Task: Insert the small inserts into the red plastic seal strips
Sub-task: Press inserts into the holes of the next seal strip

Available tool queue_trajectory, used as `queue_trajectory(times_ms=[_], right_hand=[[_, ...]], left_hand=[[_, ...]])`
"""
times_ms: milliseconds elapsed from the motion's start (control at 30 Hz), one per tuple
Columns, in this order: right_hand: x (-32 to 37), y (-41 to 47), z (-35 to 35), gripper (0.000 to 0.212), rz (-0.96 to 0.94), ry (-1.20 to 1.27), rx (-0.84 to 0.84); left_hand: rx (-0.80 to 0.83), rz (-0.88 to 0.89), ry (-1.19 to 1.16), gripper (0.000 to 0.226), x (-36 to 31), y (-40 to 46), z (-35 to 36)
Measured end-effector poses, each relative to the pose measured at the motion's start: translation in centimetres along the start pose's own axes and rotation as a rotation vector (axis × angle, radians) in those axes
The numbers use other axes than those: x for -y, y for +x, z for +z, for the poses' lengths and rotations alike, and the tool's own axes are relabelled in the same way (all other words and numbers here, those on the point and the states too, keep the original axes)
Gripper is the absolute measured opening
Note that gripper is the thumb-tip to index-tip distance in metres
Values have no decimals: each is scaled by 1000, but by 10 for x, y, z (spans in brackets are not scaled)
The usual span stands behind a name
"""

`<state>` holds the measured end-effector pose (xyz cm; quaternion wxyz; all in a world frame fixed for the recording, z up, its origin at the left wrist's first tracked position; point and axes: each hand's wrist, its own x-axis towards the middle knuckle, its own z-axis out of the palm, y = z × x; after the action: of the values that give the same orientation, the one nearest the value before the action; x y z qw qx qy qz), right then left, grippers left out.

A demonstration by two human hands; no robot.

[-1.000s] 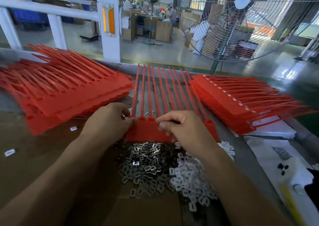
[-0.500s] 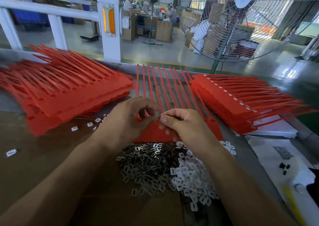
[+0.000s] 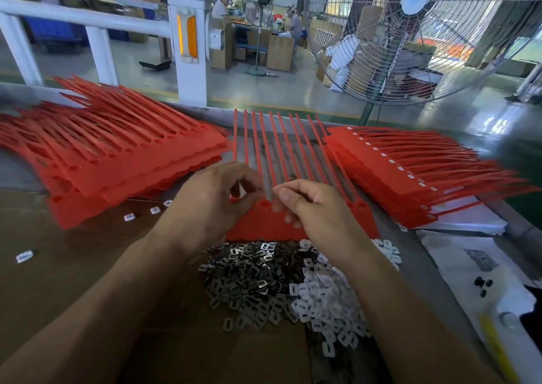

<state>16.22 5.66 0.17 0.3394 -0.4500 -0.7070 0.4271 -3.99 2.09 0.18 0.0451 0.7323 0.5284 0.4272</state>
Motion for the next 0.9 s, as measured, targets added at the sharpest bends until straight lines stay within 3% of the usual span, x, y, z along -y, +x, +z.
queue_trajectory(times_ms=[133,233,900], right_hand=[[-2,-1,-1,21,-7,-83,-24],[-3,-1,0,19,-15,-138,-13],[-8,0,1,16,-29,-235,35]], left_hand=[[-22,-280,23,11,25,2,-10],[16,-374,23,12,32,2,-13],[141,-465,8,8,29,-1,-3]])
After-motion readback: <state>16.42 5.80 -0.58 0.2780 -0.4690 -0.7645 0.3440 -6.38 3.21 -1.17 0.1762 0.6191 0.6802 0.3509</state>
